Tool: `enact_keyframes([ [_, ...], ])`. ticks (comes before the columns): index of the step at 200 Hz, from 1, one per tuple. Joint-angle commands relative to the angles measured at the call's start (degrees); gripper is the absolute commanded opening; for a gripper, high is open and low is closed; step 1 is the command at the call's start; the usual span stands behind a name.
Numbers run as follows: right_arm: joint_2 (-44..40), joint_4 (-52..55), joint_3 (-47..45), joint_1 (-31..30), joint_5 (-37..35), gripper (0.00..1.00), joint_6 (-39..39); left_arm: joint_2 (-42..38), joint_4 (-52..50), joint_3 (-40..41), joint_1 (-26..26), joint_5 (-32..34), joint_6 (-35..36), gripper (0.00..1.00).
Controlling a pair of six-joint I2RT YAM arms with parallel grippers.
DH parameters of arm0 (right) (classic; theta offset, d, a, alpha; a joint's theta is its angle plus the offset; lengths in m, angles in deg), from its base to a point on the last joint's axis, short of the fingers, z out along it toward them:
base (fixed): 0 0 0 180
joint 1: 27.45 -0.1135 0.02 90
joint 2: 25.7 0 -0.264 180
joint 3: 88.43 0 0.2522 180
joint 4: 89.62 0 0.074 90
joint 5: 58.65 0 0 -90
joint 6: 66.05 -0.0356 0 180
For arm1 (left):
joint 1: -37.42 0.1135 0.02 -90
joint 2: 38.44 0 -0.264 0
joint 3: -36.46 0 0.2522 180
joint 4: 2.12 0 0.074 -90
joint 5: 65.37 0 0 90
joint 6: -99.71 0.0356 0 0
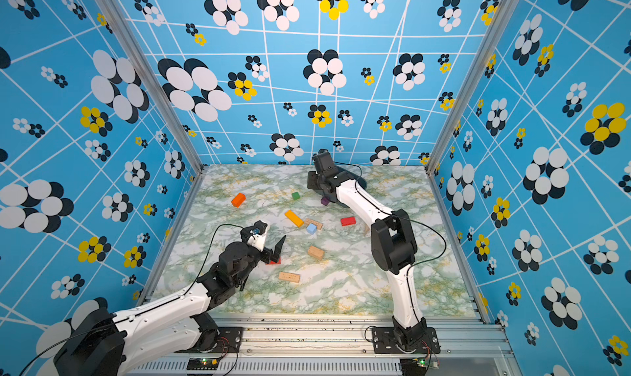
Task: Pick purple bricks into the storage bin
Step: Pick up the building block from the center of the board, then place the building block in the storage box.
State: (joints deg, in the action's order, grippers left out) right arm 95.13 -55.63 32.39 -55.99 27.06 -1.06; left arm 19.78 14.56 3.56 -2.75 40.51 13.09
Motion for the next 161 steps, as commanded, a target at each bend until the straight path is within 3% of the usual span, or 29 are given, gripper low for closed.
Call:
enact_keyframes([
  [1,-1.72,-1.41,-3.31,3.35,-0.03,0.24,-2.35,-0.44,1.38,-0.11,-0.18,-0.42,-0.66,1.0],
  [50,-0.71,4.36,-1.3,6.7,-3.18,0.3,-0.88,0.17,0.99,-0.55,-0.18,-0.81,-0.59,0.99],
  [68,-0.9,6.75,-1.29,7.02,-5.55,0.64,-0.84,0.03,0.3,-0.89,-0.18,-1.68,-0.43,0.99],
  [91,-4.35,4.26,-5.5,7.02,-6.4,0.87,1.11,-0.3,-0.64,-1.4,-0.02,-1.69,-1.99,0.99],
  [132,-16.94,-0.51,-17.95,7.01,-4.2,0.88,3.37,-3.55,-1.76,-1.53,1.54,-8.06,-5.21,1.0],
  [161,-28.69,-4.65,-29.77,7.01,-0.52,0.9,3.54,0.26,-3.1,-4.23,2.62,-12.25,-6.06,0.99],
])
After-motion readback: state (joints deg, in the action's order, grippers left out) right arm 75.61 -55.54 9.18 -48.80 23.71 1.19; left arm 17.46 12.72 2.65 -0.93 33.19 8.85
